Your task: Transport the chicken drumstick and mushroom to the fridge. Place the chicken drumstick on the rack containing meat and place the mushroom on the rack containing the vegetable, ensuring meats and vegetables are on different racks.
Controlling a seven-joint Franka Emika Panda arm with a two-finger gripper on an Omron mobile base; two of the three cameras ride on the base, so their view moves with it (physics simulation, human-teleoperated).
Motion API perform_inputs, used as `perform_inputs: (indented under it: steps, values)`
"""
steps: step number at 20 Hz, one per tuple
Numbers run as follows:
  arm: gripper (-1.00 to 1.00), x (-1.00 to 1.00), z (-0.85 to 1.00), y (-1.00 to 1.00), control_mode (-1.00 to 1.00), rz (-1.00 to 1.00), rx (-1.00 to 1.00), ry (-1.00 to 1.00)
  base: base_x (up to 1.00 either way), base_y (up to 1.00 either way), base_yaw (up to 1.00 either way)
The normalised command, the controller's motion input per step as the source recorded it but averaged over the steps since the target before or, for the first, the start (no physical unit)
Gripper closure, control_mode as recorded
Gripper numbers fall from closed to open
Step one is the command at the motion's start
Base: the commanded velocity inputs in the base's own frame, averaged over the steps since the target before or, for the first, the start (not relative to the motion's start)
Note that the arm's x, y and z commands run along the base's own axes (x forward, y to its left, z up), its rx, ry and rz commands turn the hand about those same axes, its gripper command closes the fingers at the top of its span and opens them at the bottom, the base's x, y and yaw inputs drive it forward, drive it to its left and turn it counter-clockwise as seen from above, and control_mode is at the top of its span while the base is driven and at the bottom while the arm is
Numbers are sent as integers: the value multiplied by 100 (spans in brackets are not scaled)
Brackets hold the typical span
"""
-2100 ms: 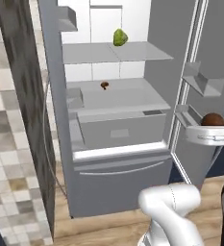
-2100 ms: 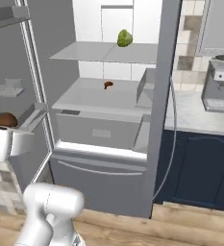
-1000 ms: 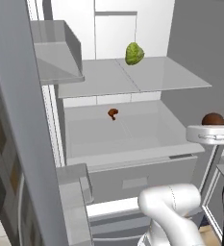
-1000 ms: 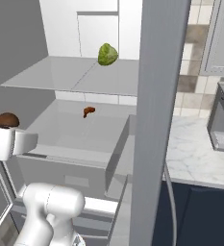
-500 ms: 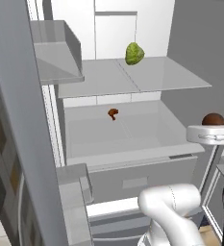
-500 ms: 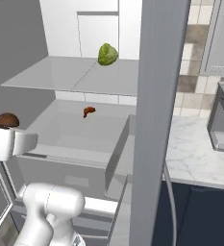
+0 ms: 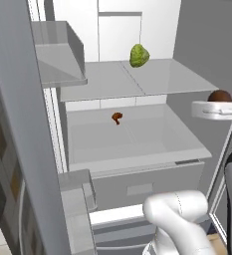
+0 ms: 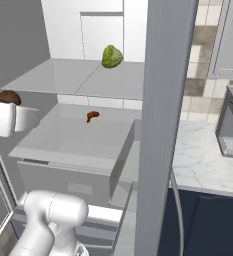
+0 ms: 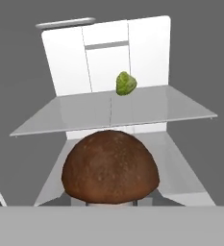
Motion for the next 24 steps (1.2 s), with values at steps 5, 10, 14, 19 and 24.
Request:
perform_inputs:
  steps: [5,10,14,19,24]
  values:
    - [100,87,6,-4,-100,0,0,1,0,0,0]
    - [100,96,-14,0,-100,0,-5,0,0,0,0]
    - [100,100,-29,0,-100,0,-1,0,0,0,0]
    - [100,100,-44,0,-100,0,0,3,0,0,0]
    - [100,100,-33,0,-100,0,0,5,0,0,0]
